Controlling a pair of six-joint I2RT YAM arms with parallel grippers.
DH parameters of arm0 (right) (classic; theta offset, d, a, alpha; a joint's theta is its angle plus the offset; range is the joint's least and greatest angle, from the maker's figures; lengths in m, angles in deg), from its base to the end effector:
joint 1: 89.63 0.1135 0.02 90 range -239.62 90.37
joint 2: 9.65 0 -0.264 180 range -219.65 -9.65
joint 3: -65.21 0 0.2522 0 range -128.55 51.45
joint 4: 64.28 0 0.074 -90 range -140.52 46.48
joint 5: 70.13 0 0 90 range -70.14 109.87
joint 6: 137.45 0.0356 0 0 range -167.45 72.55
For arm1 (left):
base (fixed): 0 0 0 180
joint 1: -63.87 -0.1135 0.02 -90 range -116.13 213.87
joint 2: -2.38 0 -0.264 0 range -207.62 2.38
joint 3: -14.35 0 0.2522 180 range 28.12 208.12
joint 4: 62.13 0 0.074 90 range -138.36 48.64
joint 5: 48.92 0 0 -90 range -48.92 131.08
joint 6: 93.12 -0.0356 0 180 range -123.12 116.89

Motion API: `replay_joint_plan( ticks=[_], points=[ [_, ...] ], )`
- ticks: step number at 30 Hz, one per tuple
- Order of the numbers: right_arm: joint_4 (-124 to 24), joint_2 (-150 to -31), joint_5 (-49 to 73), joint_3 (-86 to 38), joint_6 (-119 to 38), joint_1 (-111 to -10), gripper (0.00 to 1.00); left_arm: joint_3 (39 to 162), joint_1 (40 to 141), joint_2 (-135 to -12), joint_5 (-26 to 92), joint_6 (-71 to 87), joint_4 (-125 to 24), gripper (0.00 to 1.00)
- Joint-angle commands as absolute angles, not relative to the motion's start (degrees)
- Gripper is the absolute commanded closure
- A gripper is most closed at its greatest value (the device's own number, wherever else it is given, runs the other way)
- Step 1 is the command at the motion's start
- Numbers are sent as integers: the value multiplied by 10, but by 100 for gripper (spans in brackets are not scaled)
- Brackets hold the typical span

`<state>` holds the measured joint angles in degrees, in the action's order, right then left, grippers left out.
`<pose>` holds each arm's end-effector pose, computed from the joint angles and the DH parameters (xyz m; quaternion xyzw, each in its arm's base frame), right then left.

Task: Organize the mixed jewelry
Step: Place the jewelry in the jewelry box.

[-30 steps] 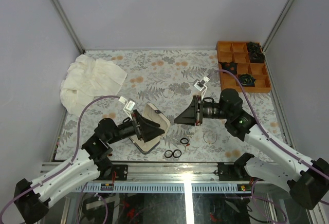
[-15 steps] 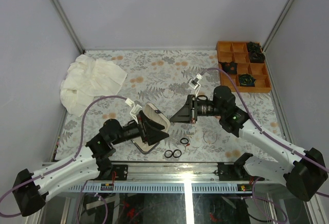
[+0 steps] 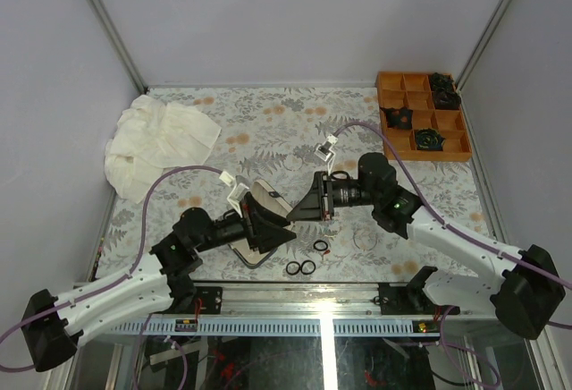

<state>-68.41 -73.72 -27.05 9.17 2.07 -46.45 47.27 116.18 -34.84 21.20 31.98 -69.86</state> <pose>0.1662 0.1917 0.3090 -0.2343 0.6844 0.6539 0.2217 0.0935 -0.1408 0.2607 0.2253 0.6489 -0.5810 0.4366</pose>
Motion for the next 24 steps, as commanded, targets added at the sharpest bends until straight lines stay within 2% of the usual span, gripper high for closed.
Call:
replay_joint_plan(
  ticks=[1, 24],
  points=[
    [-725, -745, -265, 56, 30, -451, 84, 489, 1169, -349, 223, 302, -749, 46],
    [-720, -758, -249, 48, 19, -443, 84, 487, 1175, -337, 221, 303, -729, 70]
  ],
)
